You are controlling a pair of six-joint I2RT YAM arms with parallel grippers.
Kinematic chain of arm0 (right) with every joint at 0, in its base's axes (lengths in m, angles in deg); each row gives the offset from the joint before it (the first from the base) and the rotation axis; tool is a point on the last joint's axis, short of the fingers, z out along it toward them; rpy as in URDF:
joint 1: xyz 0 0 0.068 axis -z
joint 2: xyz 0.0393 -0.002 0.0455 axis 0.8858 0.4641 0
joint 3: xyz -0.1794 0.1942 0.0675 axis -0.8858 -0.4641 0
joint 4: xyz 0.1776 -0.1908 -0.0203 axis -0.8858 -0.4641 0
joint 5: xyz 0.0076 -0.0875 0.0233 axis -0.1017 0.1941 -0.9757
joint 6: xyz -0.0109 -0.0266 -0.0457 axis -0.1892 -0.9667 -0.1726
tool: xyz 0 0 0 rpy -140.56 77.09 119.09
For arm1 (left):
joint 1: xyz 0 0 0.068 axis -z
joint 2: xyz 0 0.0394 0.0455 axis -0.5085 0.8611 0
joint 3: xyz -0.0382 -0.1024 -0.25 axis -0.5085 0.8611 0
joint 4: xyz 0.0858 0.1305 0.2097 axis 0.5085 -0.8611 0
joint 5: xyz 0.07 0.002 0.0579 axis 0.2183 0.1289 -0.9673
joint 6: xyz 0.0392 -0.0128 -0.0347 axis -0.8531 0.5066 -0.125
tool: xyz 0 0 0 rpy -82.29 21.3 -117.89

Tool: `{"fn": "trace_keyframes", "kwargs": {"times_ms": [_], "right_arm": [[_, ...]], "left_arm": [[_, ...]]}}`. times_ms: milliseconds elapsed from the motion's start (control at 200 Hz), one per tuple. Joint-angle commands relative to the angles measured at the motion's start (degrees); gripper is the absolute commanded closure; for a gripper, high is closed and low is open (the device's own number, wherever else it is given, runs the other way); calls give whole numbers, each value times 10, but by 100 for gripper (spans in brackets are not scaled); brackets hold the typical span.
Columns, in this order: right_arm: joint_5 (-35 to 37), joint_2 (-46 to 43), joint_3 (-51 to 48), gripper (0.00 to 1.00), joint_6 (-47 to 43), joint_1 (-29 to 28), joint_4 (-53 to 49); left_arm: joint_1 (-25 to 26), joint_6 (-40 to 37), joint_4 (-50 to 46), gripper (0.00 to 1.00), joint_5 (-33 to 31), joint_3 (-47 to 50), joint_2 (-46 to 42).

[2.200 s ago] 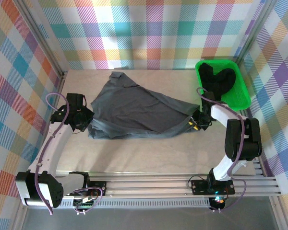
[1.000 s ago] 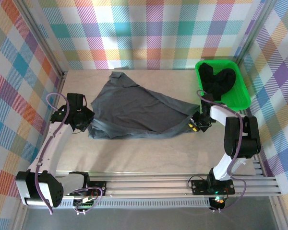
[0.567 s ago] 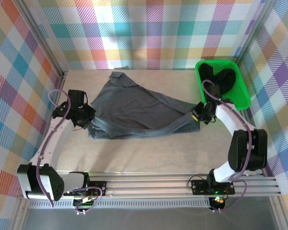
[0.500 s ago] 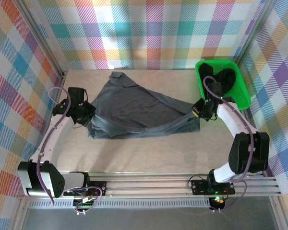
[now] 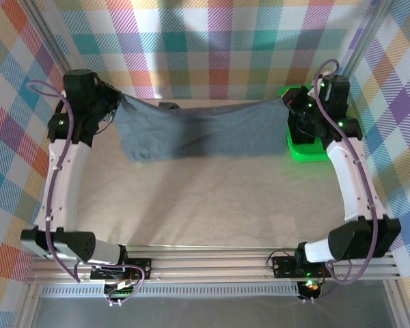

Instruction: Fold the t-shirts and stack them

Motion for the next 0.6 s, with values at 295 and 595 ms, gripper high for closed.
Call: {"fn": "trace_keyframes", "kwargs": {"times_ms": [295, 595], "right_arm": [[45, -289, -109, 100, -23, 0, 21], [-28, -149, -130, 100, -3, 0, 61]], "left_arm": [[-6, -22, 39, 100, -160, 64, -241], [-10, 1, -19, 100, -67, -3, -41]]}}
